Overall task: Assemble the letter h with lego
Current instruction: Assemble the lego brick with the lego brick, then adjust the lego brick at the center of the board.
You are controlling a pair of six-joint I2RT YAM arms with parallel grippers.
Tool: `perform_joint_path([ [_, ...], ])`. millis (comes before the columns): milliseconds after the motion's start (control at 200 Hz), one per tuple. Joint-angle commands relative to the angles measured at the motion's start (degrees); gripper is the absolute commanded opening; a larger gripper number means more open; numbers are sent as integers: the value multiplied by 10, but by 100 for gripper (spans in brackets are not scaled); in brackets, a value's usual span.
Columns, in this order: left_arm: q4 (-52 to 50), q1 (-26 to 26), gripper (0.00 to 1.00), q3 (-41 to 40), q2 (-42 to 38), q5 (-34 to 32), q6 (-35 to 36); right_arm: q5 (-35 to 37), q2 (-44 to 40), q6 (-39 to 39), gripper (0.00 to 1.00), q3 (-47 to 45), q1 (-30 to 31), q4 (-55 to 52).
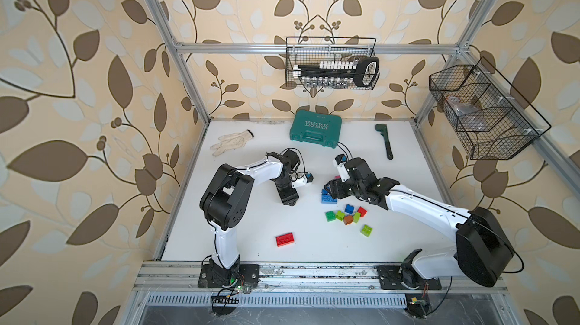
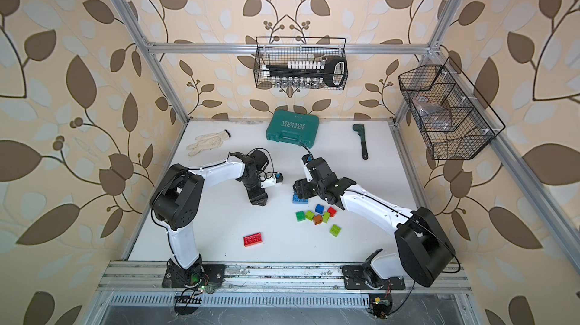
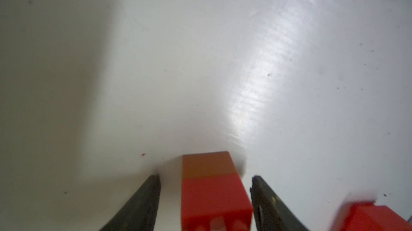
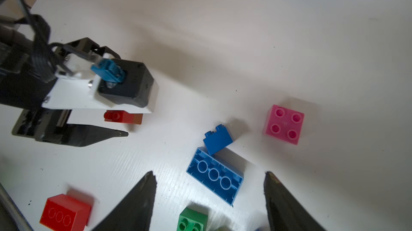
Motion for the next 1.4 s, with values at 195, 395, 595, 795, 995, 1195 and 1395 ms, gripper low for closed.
perform_joint_path([
  [195,-66,97,99,27,-118,213,-74,-28,128,67,67,110,-10,-101],
  [395,-110,170,99,54,-138,334,-105,-1,208,25,64,189,19,-165],
  [595,-103,201,99,50,-145,363,-149,-9,253,-44,63,216,27,-183],
  [795,-83,202,99,27,-156,353,-161,-7,279,-110,59,228,27,-202],
  [995,-78,203,99,21,-161,348,-165,-2,287,-129,47,227,26,-196],
  [1195,-82,205,99,26,-156,353,-177,-23,282,-143,36,225,26,-171],
  [1395,-73,207,99,34,-145,380,-237,-55,223,-172,33,181,44,-90],
])
